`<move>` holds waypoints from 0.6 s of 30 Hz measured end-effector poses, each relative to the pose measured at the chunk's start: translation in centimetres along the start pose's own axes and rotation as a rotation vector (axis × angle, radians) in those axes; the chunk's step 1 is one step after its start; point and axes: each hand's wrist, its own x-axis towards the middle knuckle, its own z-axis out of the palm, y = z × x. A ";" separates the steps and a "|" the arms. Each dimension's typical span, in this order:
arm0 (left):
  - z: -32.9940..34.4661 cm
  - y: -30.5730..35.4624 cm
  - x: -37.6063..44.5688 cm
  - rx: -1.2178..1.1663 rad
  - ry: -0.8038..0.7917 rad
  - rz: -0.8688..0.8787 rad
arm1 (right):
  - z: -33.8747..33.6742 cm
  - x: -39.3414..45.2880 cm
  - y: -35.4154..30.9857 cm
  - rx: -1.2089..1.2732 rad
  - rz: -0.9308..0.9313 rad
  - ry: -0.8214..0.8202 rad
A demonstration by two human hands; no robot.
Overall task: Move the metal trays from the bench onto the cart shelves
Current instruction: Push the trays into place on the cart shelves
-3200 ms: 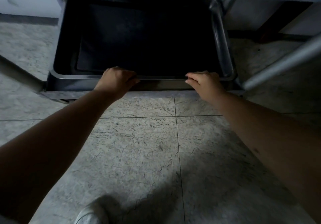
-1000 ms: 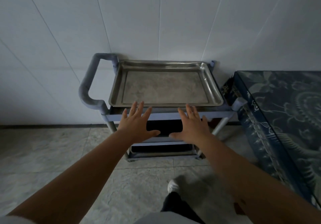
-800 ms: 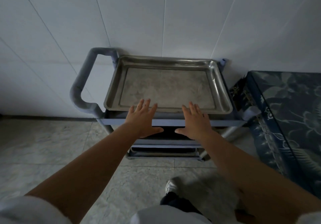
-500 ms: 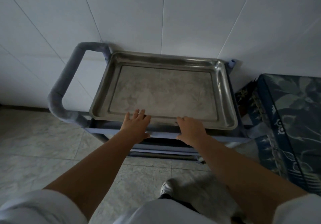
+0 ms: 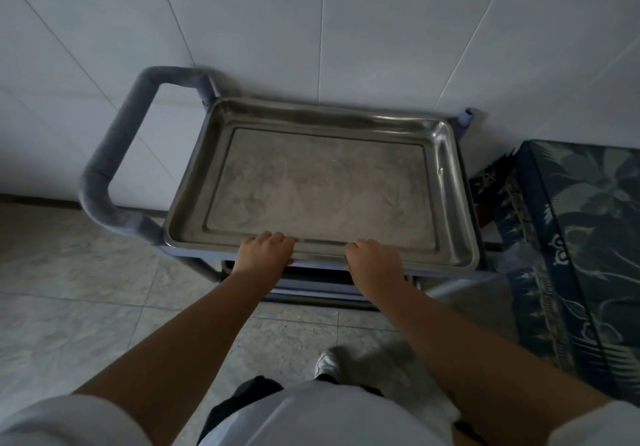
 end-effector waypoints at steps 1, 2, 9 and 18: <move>0.0 0.1 0.0 0.004 0.005 0.005 | 0.0 -0.1 0.0 -0.021 0.007 0.011; -0.2 0.3 -0.1 0.006 0.008 0.007 | 0.0 -0.2 0.0 -0.027 0.010 0.007; -1.6 0.9 -1.0 -0.004 -0.123 0.000 | -0.6 -0.9 -1.6 0.025 0.126 0.024; -2.0 -1.1 -11.1 -0.039 -0.130 0.079 | -0.6 -9.0 -7.1 0.119 0.243 -0.019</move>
